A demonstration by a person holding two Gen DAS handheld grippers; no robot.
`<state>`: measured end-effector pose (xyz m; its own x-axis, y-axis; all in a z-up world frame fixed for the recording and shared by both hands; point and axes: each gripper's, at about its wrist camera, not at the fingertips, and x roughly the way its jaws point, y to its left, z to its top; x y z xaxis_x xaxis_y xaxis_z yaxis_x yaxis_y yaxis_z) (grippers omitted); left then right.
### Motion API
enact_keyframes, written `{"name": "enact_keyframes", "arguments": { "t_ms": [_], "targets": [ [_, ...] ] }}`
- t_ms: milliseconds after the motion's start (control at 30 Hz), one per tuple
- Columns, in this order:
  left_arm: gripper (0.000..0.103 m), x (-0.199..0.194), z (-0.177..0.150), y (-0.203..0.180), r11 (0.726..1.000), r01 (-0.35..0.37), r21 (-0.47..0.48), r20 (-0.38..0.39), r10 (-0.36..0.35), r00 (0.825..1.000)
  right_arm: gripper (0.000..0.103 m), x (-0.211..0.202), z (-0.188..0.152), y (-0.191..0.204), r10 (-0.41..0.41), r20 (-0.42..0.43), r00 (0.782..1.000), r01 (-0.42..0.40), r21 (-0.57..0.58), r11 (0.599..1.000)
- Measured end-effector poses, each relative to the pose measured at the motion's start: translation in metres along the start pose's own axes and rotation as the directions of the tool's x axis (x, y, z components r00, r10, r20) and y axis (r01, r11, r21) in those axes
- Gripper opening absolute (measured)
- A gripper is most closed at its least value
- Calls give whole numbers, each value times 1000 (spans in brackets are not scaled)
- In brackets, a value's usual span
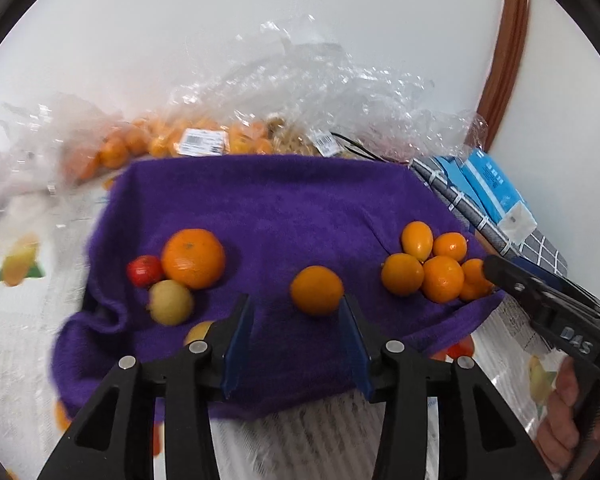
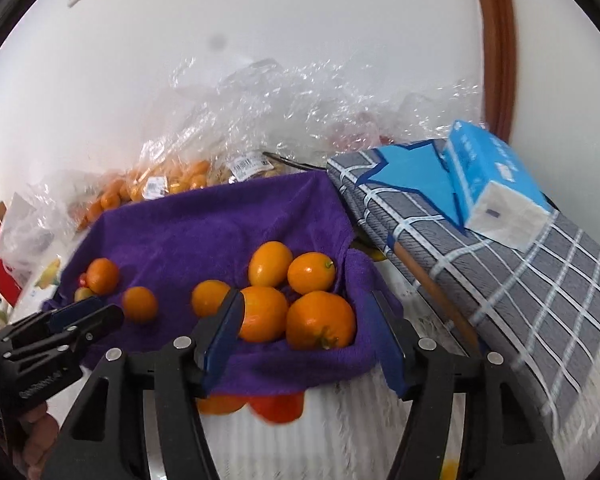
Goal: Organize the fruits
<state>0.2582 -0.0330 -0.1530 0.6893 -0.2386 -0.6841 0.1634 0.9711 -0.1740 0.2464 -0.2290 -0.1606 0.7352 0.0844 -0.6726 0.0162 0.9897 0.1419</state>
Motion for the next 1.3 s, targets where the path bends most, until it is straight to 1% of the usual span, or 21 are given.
{"name": "enact_keyframes", "arguments": {
  "t_ms": [33, 67, 100, 133, 167, 200, 233, 333, 433, 467, 567, 633, 667, 700, 833, 1033, 1300],
  "targets": [
    [46, -11, 0, 1, 1000, -8, -7, 2, 8, 1000, 62, -8, 1, 3, 7, 1, 1000, -7, 2, 1000],
    [48, -21, -1, 1, 1000, -15, -10, 7, 15, 1000, 64, -23, 2, 9, 10, 7, 1000, -10, -6, 1000],
    [53, -34, -3, 4, 1000, -22, -10, 22, 22, 1000, 70, -38, 3, 15, -2, 18, 1000, 3, -19, 1000],
    [62, -50, -6, 6, 999, -36, -11, 42, 37, 998, 74, -52, 3, 20, -24, 34, 999, 25, -26, 999],
    [67, -63, -9, 8, 999, -43, -12, 59, 44, 997, 77, -64, 3, 24, -38, 46, 998, 39, -28, 999],
    [75, -78, -12, 11, 999, -48, -15, 77, 49, 996, 78, -79, 2, 28, -39, 55, 998, 41, -32, 999],
    [77, -94, -15, 13, 998, -63, -21, 96, 64, 993, 78, -90, 1, 32, -36, 52, 998, 38, -37, 999],
    [79, -132, -22, 15, 991, -129, -22, 122, 130, 984, 78, -125, -5, 41, -36, 47, 998, 39, -61, 997],
    [83, -167, -29, 14, 990, -140, -19, 156, 141, 978, 78, -156, -13, 43, -48, 62, 997, 51, -50, 997],
    [84, -176, -32, 13, 990, -143, -19, 164, 144, 976, 78, -165, -16, 42, -38, 68, 997, 41, -39, 998],
    [84, -202, -41, 7, 992, -123, -22, 177, 125, 976, 90, -191, -30, 38, -20, 77, 997, 20, 1, 1000],
    [85, -218, -47, 3, 993, -111, -34, 193, 115, 974, 95, -204, -39, 39, -6, 93, 996, 6, -6, 1000],
    [85, -224, -49, 1, 993, -112, -36, 200, 117, 973, 98, -211, -45, 41, -9, 94, 996, 11, -20, 1000],
    [87, -231, -53, -2, 993, -117, -36, 206, 122, 971, 99, -216, -49, 42, -16, 93, 996, 19, -33, 999],
    [88, -248, -63, -10, 990, -139, -25, 214, 141, 967, 99, -233, -61, 48, -28, 89, 996, 34, -66, 997],
    [89, -263, -70, -14, 988, -152, -30, 221, 155, 963, 99, -256, -71, 51, -29, 100, 995, 36, -66, 997],
    [89, -269, -71, -14, 984, -175, -32, 232, 178, 956, 99, -265, -74, 49, -33, 101, 994, 39, -51, 998]
  ]
}}
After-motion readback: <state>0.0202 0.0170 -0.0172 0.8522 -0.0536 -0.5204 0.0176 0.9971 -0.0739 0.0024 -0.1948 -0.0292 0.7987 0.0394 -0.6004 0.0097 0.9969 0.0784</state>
